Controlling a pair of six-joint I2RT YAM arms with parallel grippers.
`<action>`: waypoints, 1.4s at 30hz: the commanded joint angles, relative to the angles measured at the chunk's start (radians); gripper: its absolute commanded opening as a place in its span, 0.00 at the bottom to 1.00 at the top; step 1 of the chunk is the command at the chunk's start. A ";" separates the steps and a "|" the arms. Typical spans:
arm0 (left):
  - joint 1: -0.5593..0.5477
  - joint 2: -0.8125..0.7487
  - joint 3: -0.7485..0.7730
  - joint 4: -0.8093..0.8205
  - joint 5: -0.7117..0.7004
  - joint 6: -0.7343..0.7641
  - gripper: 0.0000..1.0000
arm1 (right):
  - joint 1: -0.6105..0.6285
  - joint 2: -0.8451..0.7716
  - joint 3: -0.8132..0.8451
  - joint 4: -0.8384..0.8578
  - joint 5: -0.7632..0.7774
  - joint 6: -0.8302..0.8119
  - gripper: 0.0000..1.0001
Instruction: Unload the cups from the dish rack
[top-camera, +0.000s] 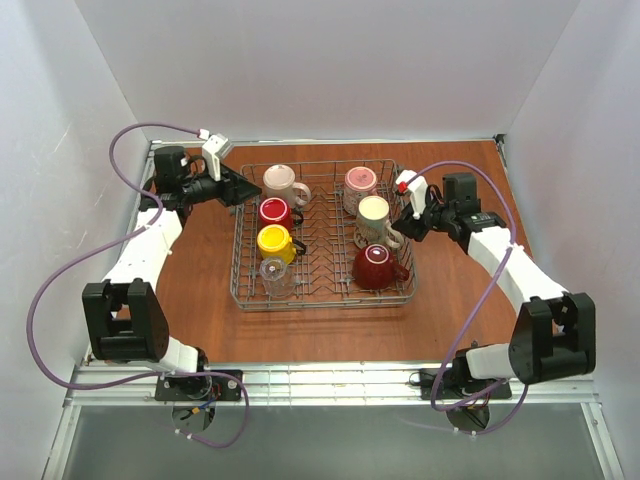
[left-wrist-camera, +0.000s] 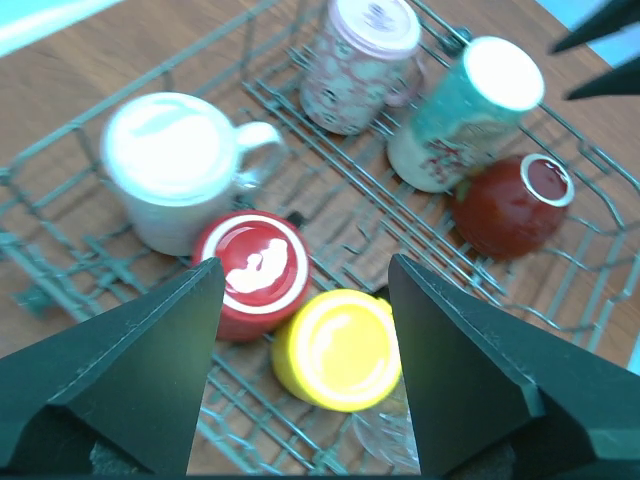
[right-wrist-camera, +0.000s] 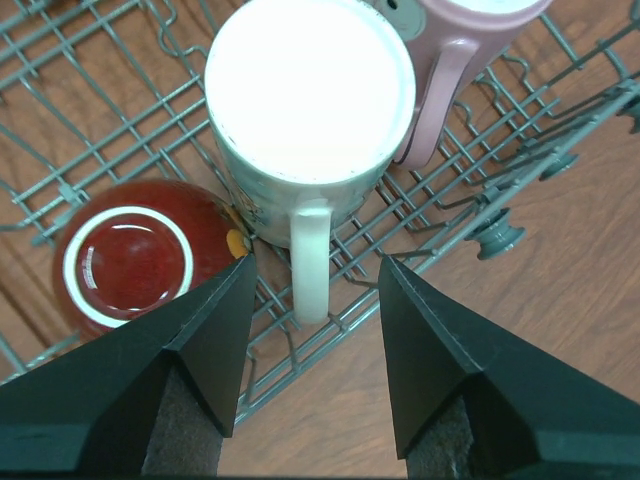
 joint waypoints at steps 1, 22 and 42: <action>-0.041 -0.010 0.053 -0.123 0.031 0.051 0.63 | 0.008 0.033 0.003 0.066 -0.042 -0.105 0.47; -0.072 0.007 0.099 -0.191 0.087 0.083 0.65 | 0.014 0.156 -0.065 0.152 -0.028 -0.174 0.47; -0.078 0.006 0.105 -0.214 0.085 0.103 0.64 | 0.022 0.221 -0.059 0.208 -0.013 -0.167 0.08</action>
